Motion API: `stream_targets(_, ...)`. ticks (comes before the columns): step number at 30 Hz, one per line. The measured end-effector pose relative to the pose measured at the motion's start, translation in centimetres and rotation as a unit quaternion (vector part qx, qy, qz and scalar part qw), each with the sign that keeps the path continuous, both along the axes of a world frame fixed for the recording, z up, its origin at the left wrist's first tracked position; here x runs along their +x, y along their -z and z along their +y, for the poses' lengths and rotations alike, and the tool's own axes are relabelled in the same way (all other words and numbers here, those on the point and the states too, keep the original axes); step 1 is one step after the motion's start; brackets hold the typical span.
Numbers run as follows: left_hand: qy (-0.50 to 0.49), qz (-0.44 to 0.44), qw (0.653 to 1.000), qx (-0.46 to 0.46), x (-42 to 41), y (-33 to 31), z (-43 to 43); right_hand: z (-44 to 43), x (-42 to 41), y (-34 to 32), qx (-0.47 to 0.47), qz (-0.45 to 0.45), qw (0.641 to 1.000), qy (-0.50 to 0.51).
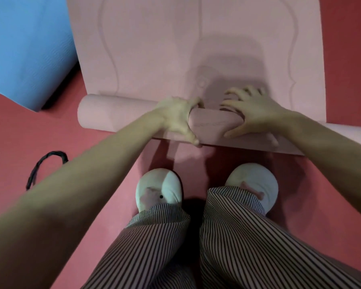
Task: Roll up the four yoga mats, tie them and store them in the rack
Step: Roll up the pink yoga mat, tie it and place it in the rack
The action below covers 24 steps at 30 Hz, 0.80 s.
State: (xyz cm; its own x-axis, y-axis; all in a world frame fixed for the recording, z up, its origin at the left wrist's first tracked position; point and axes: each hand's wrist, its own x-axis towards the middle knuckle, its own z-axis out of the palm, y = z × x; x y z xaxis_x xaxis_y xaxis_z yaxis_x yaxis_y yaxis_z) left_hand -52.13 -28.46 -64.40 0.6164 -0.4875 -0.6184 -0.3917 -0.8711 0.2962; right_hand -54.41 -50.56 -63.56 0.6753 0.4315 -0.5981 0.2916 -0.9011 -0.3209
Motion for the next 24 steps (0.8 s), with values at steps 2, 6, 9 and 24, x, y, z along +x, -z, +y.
stream_targets(2,-0.01,0.047,0.999,0.0,1.2,-0.5,-0.3,1.3,-0.5,-0.2,-0.006,-0.071,0.997,-0.03)
stream_targets(6,-0.003,0.047,0.999,-0.011,1.4,-0.4,0.0,3.8,-2.8,1.6,0.011,-0.11,0.993,0.047)
stream_targets(9,0.01,-0.032,0.997,-0.063,0.2,0.1,0.7,3.6,-2.7,1.8,0.017,-0.12,0.991,0.054)
stream_targets(24,-0.017,-0.134,0.991,-0.016,1.0,0.4,0.9,2.5,2.9,1.0,0.131,0.049,0.979,0.149)
